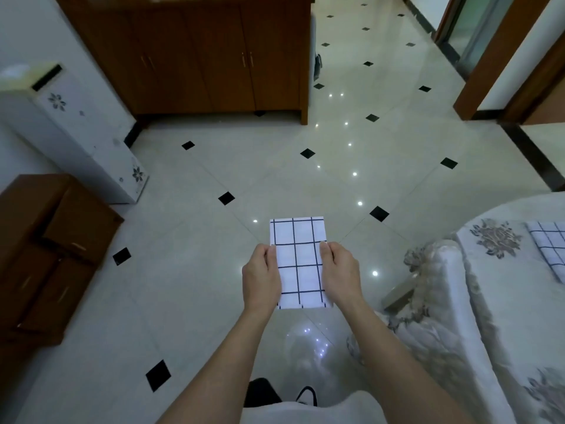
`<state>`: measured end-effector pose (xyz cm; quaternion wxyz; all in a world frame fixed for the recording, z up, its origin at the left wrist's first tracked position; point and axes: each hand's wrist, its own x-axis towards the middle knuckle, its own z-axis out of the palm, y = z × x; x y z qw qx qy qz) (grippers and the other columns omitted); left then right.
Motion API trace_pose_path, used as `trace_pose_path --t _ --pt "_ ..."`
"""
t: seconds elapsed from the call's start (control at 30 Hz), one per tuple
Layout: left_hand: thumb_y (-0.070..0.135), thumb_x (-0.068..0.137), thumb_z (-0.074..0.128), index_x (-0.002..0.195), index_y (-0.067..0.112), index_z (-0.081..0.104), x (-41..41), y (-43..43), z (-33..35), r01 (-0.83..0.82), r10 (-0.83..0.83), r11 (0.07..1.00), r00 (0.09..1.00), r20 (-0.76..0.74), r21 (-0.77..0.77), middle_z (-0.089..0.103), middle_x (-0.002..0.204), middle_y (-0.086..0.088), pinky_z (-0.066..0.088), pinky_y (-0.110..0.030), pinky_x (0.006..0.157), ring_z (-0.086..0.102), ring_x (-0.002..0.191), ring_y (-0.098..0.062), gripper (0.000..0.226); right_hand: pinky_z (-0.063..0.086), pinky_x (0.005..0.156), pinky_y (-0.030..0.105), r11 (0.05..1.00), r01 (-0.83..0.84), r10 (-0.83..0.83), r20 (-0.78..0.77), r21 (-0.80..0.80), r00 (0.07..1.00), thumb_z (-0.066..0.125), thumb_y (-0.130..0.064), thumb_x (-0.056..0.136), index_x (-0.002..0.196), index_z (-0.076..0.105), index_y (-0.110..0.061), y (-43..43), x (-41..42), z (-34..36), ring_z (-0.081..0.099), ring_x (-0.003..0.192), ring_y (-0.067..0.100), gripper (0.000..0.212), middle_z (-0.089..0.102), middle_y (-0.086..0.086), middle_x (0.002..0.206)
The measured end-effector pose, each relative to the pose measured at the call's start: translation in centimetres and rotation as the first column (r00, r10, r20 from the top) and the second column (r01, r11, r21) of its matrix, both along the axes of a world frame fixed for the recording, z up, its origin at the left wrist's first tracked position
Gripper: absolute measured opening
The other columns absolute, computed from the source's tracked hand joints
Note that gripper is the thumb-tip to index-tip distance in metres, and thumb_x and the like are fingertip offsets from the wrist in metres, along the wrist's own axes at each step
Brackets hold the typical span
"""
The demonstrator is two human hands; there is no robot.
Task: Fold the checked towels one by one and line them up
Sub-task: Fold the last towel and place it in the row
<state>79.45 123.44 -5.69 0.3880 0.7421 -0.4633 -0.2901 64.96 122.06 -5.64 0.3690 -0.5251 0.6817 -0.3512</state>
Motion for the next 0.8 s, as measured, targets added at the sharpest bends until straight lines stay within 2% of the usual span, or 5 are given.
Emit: trace_pose_path --t 0.2,0.43,0.63,0.73,0.8 --pt "0.028 0.105 0.044 0.080 0.013 0.053 -1.4 -8.9 -0.9 0.104 -0.104 0.995 0.995 0.004 0.008 0.051 0.065 0.007 0.036 -0.017 0.052 0.045 0.059 -0.011 0.030 0.034 0.056 0.034 0.997 0.073 -0.072 -0.012 0.022 0.997 0.039 -0.031 0.105 0.067 0.038 -0.014 -7.6 -1.7 -1.4 0.040 0.058 0.015 0.042 0.046 -0.002 0.061" --pt "0.027 0.105 0.044 0.083 0.013 0.055 -2.8 -23.4 -2.8 0.234 -0.233 0.972 0.972 -0.030 0.010 0.053 0.066 0.008 0.036 -0.015 0.052 0.046 0.059 -0.007 0.028 0.033 0.054 0.032 0.979 0.204 -0.203 -0.034 0.030 0.979 0.039 -0.031 0.106 0.066 0.039 -0.015 -20.3 -2.9 -2.9 0.042 0.058 0.013 0.042 0.049 -0.002 0.062" --pt "0.028 0.105 0.044 0.086 0.012 0.056 -4.3 -38.4 -2.3 0.382 -0.381 0.924 0.924 -0.027 0.010 0.057 0.070 0.005 0.038 -0.027 0.055 0.050 0.063 -0.013 0.028 0.032 0.055 0.030 0.941 0.335 -0.332 -0.074 0.042 0.941 0.038 -0.032 0.105 0.070 0.041 -0.008 -33.0 -4.2 -2.2 0.040 0.059 0.014 0.043 0.048 0.002 0.063" --pt "0.028 0.105 0.044 0.085 0.012 0.055 -5.7 -44.2 -1.6 0.459 -0.458 0.889 0.889 -0.028 0.017 0.058 0.071 0.005 0.038 -0.022 0.054 0.050 0.064 -0.010 0.028 0.036 0.059 0.035 0.906 0.421 -0.419 -0.060 0.043 0.906 0.039 -0.033 0.105 0.075 0.045 -0.003 -37.8 -5.3 -1.8 0.044 0.063 0.017 0.042 0.057 0.012 0.070" --pt "0.029 0.105 0.044 0.084 0.012 0.055 -6.9 -47.3 -1.6 0.516 -0.516 0.856 0.856 -0.016 0.014 0.057 0.071 0.006 0.036 -0.020 0.052 0.050 0.063 -0.010 0.029 0.037 0.059 0.035 0.873 0.484 -0.481 -0.051 0.055 0.875 0.039 -0.033 0.105 0.075 0.045 -0.004 -39.9 -6.2 -1.8 0.044 0.063 0.017 0.042 0.058 0.012 0.070"
